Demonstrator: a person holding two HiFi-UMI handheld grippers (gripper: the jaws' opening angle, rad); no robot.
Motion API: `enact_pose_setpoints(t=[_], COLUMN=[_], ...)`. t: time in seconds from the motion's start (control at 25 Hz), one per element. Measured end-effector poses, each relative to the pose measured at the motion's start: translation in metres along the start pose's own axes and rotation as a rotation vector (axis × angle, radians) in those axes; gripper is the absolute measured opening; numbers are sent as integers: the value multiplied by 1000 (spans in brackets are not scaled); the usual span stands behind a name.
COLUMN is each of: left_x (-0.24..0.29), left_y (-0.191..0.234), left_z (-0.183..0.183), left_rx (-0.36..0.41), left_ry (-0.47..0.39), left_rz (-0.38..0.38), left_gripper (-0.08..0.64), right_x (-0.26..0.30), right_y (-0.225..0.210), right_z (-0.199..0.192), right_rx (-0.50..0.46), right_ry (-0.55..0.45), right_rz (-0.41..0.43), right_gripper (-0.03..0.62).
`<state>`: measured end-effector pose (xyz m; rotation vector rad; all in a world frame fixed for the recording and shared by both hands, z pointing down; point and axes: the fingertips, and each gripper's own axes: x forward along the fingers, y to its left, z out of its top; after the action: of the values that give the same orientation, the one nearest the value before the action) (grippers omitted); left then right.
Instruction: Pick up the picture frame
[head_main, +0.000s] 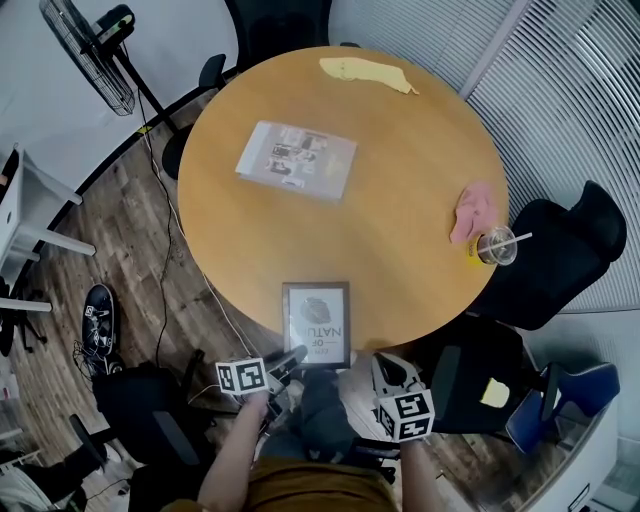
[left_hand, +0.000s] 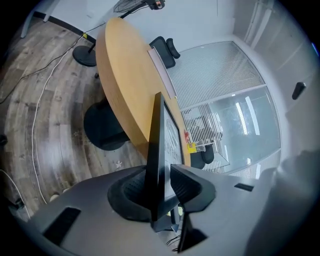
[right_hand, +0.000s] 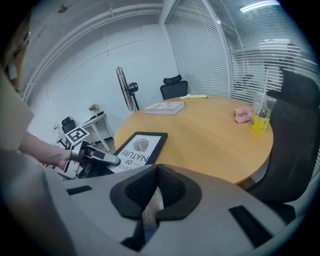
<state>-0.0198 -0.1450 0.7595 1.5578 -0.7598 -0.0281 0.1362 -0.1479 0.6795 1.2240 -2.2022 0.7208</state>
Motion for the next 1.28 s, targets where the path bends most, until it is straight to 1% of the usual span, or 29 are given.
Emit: enact_pose_setpoints(t=[0.32, 0.52, 0.76, 0.88, 1.04, 1.28], left_x=[-4, -6, -11, -12, -16, -21], left_y=[-5, -13, -26, -34, -43, -62], left_z=[-1, 0, 4, 4, 7, 13], left_rx=[-25, -25, -29, -14, 36, 67], left_ry=[2, -8, -26, -26, -24, -51], left_rz=[-11, -16, -46, -45, -36, -66], left_gripper=[115, 98, 67, 60, 57, 49], right_x=[-8, -15, -20, -26, -35, -47], right_y=[4, 7, 16, 20, 25, 30], right_z=[3, 10, 18, 23, 27, 28], right_rx=[-7, -17, -36, -44, -63, -78], right_ry=[-19, -42, -65, -76, -92, -103], right_rz=[-15, -23, -24, -28, -33, -50], right_gripper=[12, 12, 12, 12, 12, 12])
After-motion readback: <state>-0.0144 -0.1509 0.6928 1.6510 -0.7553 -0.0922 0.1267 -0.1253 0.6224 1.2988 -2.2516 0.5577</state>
